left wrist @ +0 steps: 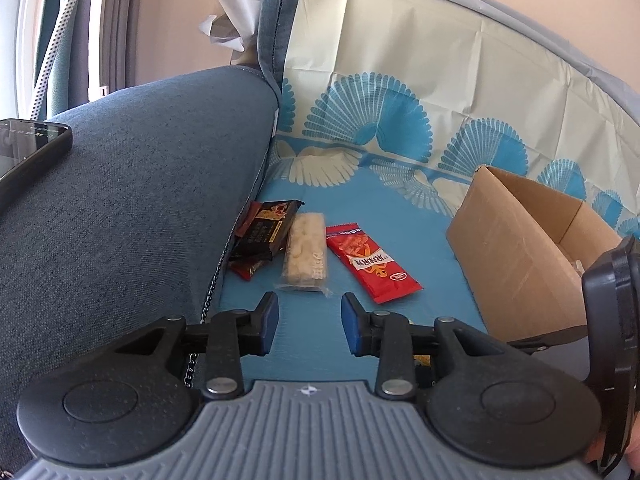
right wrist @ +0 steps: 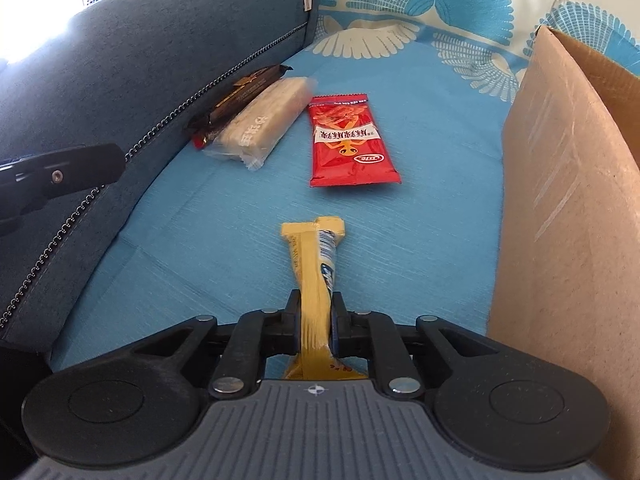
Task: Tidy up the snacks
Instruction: 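Grasp the clear peanut-candy bar with the left tool while the right tool holds the wafer bar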
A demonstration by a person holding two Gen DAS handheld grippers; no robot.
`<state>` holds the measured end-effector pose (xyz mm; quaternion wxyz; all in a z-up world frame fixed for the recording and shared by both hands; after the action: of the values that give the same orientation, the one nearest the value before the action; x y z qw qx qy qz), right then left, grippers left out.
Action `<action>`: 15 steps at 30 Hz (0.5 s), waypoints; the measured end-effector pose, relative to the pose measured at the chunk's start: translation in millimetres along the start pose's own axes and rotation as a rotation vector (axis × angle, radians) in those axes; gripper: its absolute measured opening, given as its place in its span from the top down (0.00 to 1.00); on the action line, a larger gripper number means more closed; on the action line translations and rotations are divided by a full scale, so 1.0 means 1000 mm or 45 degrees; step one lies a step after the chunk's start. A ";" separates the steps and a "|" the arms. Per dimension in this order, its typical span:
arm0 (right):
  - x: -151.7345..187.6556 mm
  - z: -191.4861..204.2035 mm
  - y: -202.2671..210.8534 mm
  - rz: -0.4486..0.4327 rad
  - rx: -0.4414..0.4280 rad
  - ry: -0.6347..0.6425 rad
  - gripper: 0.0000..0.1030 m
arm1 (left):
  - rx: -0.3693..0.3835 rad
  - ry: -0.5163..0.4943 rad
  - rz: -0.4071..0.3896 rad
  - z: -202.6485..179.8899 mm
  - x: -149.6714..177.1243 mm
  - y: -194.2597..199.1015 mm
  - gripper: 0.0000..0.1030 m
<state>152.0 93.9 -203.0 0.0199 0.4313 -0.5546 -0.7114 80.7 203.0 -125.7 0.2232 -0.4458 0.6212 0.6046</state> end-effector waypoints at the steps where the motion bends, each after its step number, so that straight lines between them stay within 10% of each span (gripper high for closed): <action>1: 0.000 -0.001 0.000 0.000 0.000 -0.006 0.87 | 0.003 0.001 0.005 0.000 -0.001 -0.003 0.61; 15: -0.001 -0.003 -0.003 0.026 -0.031 -0.029 0.87 | -0.074 0.073 0.213 0.003 -0.020 -0.118 0.32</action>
<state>156.2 93.3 -204.9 0.0260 0.4172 -0.5504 -0.7227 187.2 226.5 -174.8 0.1409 -0.4159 0.6445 0.6259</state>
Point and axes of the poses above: each gripper's, at about its wrist camera, not at the fingertips, and y roughly against the way its jaws point, z to its left, x to its underside, the point moved 8 cm from there along -y, roughly the way its jaws point, and after that the axes turned 7 degrees about x, right-handed, at the moved point
